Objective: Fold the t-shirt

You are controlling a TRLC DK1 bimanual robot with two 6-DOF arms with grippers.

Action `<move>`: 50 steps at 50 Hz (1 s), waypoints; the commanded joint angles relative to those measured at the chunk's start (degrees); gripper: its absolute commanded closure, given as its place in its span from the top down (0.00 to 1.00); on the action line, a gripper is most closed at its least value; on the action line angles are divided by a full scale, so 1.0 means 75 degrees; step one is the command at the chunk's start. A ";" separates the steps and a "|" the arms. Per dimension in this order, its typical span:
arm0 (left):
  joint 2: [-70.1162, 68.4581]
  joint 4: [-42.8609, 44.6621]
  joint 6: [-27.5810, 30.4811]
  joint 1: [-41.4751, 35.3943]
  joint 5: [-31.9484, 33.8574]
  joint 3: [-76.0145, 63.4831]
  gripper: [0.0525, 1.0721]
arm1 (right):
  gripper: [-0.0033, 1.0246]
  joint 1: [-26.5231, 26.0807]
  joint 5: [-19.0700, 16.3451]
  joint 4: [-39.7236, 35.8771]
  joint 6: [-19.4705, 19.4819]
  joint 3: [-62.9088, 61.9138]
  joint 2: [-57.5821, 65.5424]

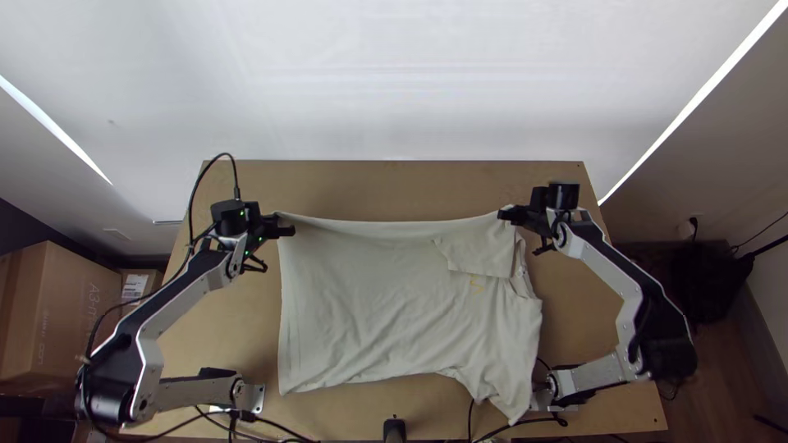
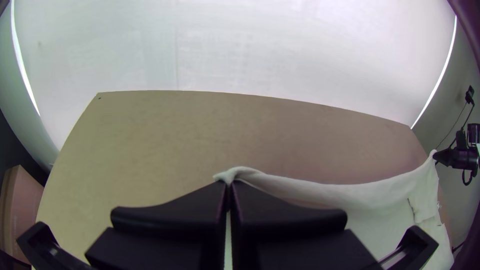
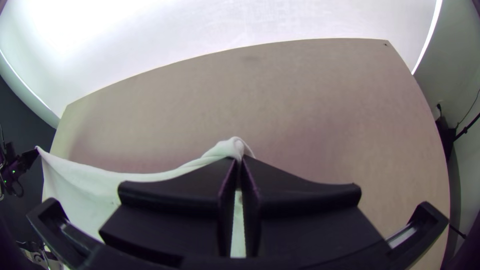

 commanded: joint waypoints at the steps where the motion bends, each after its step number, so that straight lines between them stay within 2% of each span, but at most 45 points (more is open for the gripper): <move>1: 0.0736 0.0153 0.0035 0.0045 0.0022 0.0712 0.02 | 0.03 -0.0019 -0.0006 0.0062 0.0059 0.0743 0.0664; 16: 0.2247 -0.0094 -0.0012 0.0233 -0.0037 0.2188 0.02 | 0.03 -0.0125 -0.0017 -0.0629 0.0070 0.2641 0.1953; 33: 0.3443 -0.1054 -0.0305 0.0491 -0.0037 0.3876 0.02 | 0.03 -0.0219 -0.0006 -0.1238 0.0246 0.4212 0.2844; 38: 0.3525 -0.1359 -0.0563 0.0502 -0.0037 0.4110 0.02 | 0.03 -0.0242 -0.0006 -0.1660 0.0352 0.4669 0.3008; 44: 0.3396 -0.2484 -0.0750 0.0420 -0.0037 0.4555 0.02 | 0.03 -0.0242 0.0006 -0.2727 0.0516 0.5196 0.3019; 50: 0.2939 -0.3012 -0.0844 0.0397 -0.0025 0.4450 0.02 | 0.03 -0.0254 0.0006 -0.3395 0.0457 0.5220 0.2797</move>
